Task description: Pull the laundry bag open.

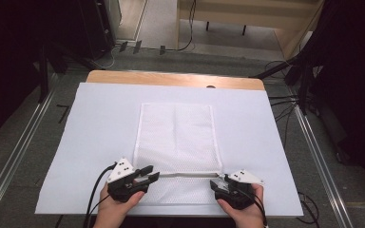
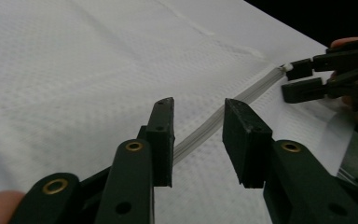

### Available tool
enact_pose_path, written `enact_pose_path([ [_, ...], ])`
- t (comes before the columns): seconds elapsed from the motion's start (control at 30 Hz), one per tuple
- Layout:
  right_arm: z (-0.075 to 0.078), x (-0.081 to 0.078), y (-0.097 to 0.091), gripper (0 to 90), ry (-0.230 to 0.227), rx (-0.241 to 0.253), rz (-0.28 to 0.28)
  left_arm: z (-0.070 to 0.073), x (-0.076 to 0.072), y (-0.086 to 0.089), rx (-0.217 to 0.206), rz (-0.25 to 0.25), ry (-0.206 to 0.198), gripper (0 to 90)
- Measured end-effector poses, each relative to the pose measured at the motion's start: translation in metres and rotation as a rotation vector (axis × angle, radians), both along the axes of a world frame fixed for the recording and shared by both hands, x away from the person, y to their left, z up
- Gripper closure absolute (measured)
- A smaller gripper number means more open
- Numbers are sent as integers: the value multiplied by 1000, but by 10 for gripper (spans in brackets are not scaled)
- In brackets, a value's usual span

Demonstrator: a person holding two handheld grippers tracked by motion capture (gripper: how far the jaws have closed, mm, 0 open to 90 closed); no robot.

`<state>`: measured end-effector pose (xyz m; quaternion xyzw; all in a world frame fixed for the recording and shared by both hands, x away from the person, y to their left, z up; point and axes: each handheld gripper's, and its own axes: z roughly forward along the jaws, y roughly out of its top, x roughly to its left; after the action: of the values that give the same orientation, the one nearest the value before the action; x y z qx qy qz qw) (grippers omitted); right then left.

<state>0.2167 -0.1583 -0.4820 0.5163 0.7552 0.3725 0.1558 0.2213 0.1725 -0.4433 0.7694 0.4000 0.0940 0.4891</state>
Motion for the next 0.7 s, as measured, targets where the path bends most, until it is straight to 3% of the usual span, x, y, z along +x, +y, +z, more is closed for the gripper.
enact_pose_path([
  [0.13, -1, -4, 4, 557, -28, -48, -41, 3, 9, -33, -4, -81, 31, 715],
  [0.2, 0, -4, 4, 598, -27, -47, -47, 3, 9, -40, 1, -89, 33, 724],
  [0.3, 0, -5, 4, 668, -17, -23, -63, 1, 13, -68, 24, -117, 52, 727],
  [0.33, 0, -5, 4, 668, -17, -23, -63, 1, 13, -68, 24, -117, 52, 731],
  [0.43, 0, -4, 0, 791, -7, 0, -60, -4, 18, -93, 50, -130, 71, 750],
  [0.53, 0, -4, -1, 835, 2, 26, -51, -7, 22, -103, 59, -136, 98, 797],
  [0.7, 6, -7, 2, 871, -45, 11, -29, -14, 29, -117, 70, -142, 126, 855],
])
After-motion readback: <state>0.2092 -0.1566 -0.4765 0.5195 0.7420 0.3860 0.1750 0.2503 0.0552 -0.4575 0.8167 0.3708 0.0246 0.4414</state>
